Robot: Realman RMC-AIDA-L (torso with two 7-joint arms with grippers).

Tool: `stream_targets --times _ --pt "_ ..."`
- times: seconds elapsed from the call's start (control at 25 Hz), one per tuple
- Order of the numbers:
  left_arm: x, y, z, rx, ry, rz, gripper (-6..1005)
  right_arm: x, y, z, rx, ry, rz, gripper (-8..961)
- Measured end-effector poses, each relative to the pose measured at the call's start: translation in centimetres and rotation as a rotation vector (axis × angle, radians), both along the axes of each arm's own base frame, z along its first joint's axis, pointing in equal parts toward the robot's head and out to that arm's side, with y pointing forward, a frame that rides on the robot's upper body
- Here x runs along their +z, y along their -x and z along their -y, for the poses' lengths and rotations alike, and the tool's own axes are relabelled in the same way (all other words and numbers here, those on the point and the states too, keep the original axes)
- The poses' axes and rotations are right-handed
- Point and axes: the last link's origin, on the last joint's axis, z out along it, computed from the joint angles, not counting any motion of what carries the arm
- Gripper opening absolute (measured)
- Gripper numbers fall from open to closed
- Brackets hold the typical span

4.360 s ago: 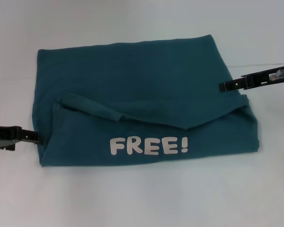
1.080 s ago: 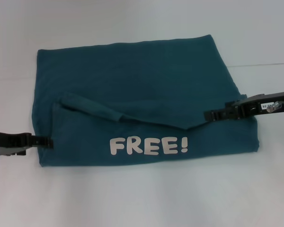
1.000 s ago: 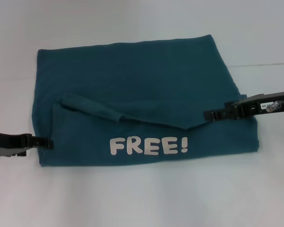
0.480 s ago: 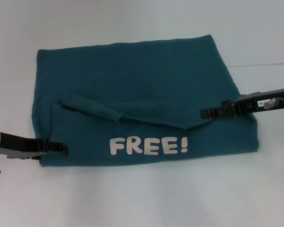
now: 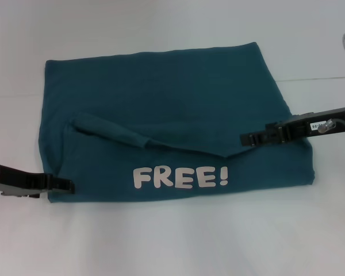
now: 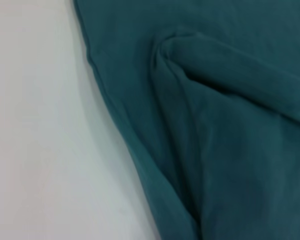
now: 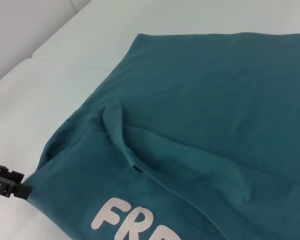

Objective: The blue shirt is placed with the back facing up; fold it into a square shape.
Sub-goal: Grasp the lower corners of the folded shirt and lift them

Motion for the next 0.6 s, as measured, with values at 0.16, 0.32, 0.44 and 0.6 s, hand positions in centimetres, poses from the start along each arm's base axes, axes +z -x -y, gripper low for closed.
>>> stream_targets --times 0.16,0.32,0.44,0.6 --pt "-0.19 0.00 0.07 0.001 0.004 0.002 908 0.00 0.16 -0.10 0.004 0.000 0.001 917" --pt "-0.49 -0.28 -0.01 -0.005 0.010 0.007 906 0.02 0.18 -0.13 0.005 -0.001 0.001 917" --pt "-0.74 -0.51 -0.03 -0.012 0.018 0.005 905 0.01 0.21 -0.16 0.006 -0.001 0.002 917" --pt "-1.00 -0.66 -0.04 -0.013 0.017 0.008 882 -0.02 0.26 -0.18 0.007 0.001 0.001 917"
